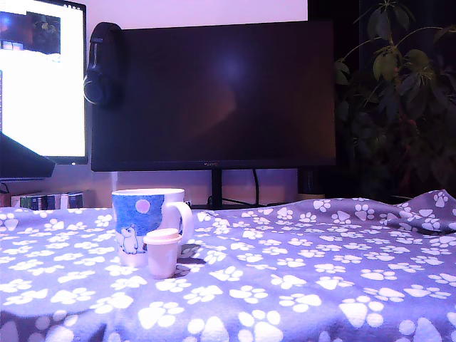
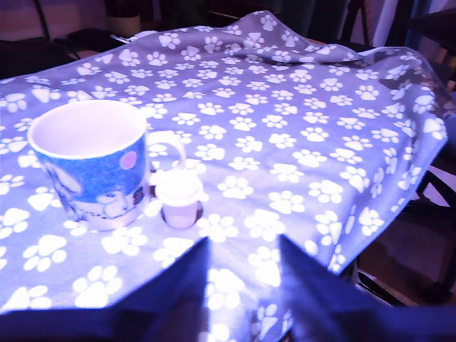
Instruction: Pick up the coffee capsules on the table and drop them inside the coffee cup
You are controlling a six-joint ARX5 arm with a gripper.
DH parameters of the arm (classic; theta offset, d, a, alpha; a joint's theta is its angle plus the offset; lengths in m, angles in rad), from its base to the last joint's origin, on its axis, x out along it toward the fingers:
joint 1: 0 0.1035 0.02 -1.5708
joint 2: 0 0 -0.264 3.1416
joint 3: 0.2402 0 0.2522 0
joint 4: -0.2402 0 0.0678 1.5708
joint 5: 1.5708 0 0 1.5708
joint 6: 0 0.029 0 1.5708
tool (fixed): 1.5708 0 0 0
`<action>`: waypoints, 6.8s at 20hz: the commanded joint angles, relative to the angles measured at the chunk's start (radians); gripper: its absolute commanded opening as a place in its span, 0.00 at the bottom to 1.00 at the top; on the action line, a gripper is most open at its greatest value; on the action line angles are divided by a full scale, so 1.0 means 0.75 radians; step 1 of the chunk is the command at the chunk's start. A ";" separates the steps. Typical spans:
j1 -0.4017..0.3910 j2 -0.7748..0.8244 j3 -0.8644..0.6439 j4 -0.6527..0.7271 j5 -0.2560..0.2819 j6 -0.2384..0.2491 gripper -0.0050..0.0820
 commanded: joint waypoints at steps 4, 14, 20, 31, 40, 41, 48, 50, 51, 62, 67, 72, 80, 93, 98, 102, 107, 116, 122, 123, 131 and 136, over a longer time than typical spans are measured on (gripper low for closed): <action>-0.004 0.007 -0.030 0.027 -0.014 -0.004 0.77; -0.004 0.007 -0.049 0.100 -0.036 -0.005 0.77; -0.004 0.134 -0.049 0.201 -0.048 -0.004 0.77; -0.004 0.658 -0.049 0.646 -0.047 0.007 0.77; -0.002 1.081 -0.049 1.024 -0.068 0.043 0.77; -0.002 1.104 -0.049 1.054 -0.069 0.050 0.77; -0.002 1.217 -0.035 1.182 -0.068 0.067 0.77; -0.003 1.268 -0.005 1.181 -0.066 0.068 0.77; -0.003 1.303 0.017 1.181 -0.066 0.068 0.77; -0.003 1.611 0.205 1.170 -0.032 0.067 0.77; -0.002 1.680 0.253 1.168 -0.032 0.068 0.77; 0.016 1.721 0.303 1.168 -0.033 0.077 0.77; 0.024 1.824 0.374 1.164 -0.032 0.076 0.77; 0.024 1.823 0.378 1.171 -0.032 0.077 0.24; 0.024 1.808 0.378 1.156 -0.032 0.078 0.18; 0.023 1.774 0.378 1.109 0.019 0.095 0.18; 0.023 1.668 0.378 1.018 0.119 0.102 0.16; 0.024 1.341 0.378 0.806 0.231 0.113 0.16; 0.103 1.168 0.378 0.719 0.156 0.124 0.16; 0.126 1.163 0.378 0.715 0.136 0.140 0.16; 0.320 1.165 0.408 0.719 0.107 0.146 0.16; 0.326 1.168 0.486 0.644 0.107 0.137 0.16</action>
